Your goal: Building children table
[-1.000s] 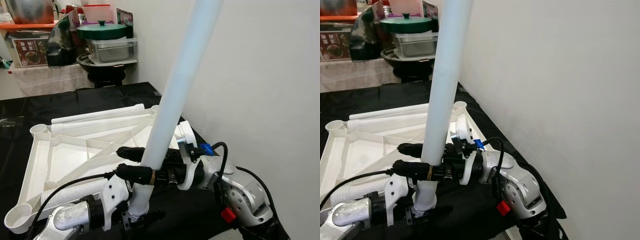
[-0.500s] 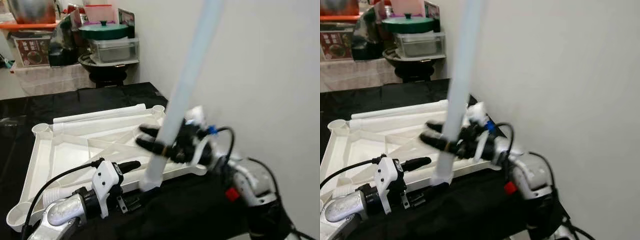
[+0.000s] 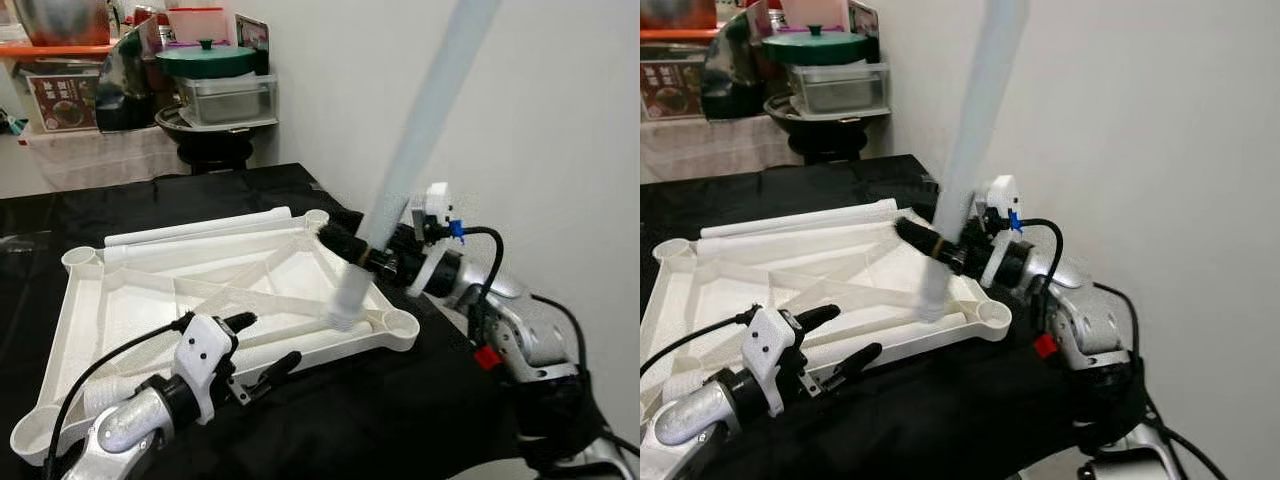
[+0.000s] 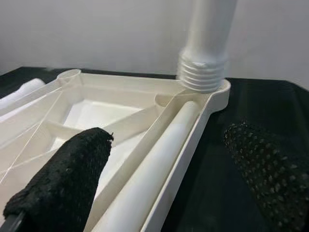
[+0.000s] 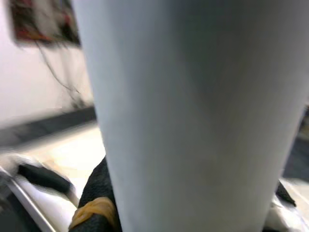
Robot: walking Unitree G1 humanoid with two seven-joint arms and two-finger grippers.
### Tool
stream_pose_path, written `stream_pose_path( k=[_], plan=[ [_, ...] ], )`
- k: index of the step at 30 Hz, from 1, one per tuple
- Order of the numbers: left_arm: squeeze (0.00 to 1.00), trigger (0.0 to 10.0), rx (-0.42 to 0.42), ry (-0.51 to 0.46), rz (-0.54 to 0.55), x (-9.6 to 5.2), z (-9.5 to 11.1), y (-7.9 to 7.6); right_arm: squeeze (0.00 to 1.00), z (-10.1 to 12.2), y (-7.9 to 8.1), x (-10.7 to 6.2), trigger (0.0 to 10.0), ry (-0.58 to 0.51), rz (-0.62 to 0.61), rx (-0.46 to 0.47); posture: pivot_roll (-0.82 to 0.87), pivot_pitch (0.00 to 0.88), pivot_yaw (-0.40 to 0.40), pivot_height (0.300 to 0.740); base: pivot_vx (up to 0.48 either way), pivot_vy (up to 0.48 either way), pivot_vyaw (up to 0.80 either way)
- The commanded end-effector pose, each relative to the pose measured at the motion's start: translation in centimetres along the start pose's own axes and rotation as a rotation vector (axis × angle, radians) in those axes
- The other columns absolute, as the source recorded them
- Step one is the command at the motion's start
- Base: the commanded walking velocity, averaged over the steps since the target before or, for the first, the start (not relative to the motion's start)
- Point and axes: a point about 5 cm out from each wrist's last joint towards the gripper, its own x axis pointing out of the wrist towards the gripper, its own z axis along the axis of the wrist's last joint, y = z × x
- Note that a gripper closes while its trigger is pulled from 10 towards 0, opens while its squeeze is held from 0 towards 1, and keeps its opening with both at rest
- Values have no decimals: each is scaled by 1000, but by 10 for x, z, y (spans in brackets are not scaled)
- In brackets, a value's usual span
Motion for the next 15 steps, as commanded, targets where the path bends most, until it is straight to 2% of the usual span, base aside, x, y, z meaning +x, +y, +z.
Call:
stream_pose_path(
  k=[1,2,4,7,15],
  plan=[
    [0,10000,-11,23,22,-2,-4,0,0,-9,-5,-4,0,47,-61,-21,72,0,-57,740,0,0,0],
    [0,10000,-11,23,22,-2,-4,0,0,-9,-5,-4,0,47,-61,-21,72,0,-57,740,0,0,0],
    [0,10000,-13,23,53,-1,-5,1,0,-12,-15,-8,0,49,-159,-14,69,0,-54,740,0,0,0],
    [0,10000,-16,21,72,0,-6,2,0,-12,-21,-11,0,34,-226,0,68,0,-53,740,0,0,0],
    [0,10000,-26,9,76,5,-5,-1,0,-15,-30,-15,0,19,-316,3,71,0,-50,740,0,0,0]
  ],
)
